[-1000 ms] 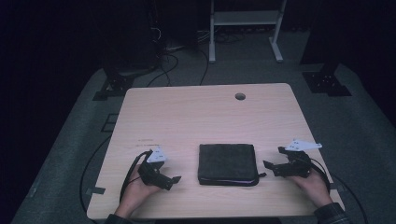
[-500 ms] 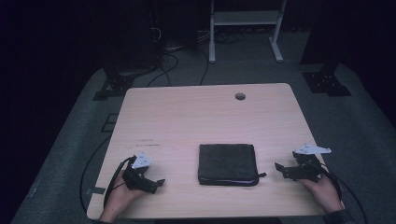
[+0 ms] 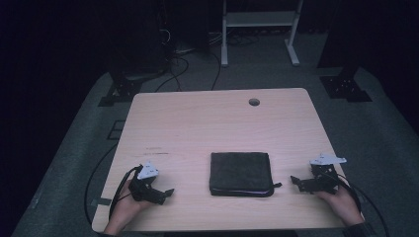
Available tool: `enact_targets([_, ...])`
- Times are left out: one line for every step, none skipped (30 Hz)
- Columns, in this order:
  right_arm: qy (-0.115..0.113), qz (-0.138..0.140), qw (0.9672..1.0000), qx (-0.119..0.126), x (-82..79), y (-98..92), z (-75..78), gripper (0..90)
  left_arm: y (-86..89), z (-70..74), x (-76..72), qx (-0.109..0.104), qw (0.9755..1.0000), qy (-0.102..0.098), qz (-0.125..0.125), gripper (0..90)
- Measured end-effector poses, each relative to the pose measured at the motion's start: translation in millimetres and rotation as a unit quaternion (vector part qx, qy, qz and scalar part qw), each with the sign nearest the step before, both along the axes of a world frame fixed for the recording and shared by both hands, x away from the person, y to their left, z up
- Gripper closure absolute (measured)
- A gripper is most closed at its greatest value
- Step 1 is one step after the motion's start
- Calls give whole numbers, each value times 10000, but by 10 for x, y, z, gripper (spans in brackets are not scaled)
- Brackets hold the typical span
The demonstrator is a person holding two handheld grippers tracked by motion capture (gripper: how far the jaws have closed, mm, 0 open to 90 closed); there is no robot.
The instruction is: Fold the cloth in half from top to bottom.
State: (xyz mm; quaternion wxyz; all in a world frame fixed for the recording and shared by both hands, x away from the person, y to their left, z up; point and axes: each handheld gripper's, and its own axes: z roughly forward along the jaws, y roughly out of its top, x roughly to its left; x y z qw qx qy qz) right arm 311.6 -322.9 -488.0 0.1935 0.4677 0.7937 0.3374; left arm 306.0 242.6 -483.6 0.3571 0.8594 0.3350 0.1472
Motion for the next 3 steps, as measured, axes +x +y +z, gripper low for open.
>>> enact_targets([-1,4,10000,0,-2,-2,0,24,-1,0,0,1,10000,1,3,0])
enact_targets([-2,4,10000,0,-2,-2,0,24,0,1,1,6,10000,1,0,0])
enact_targets([-1,4,10000,0,-2,-2,0,24,0,1,1,6,10000,1,-1,0])
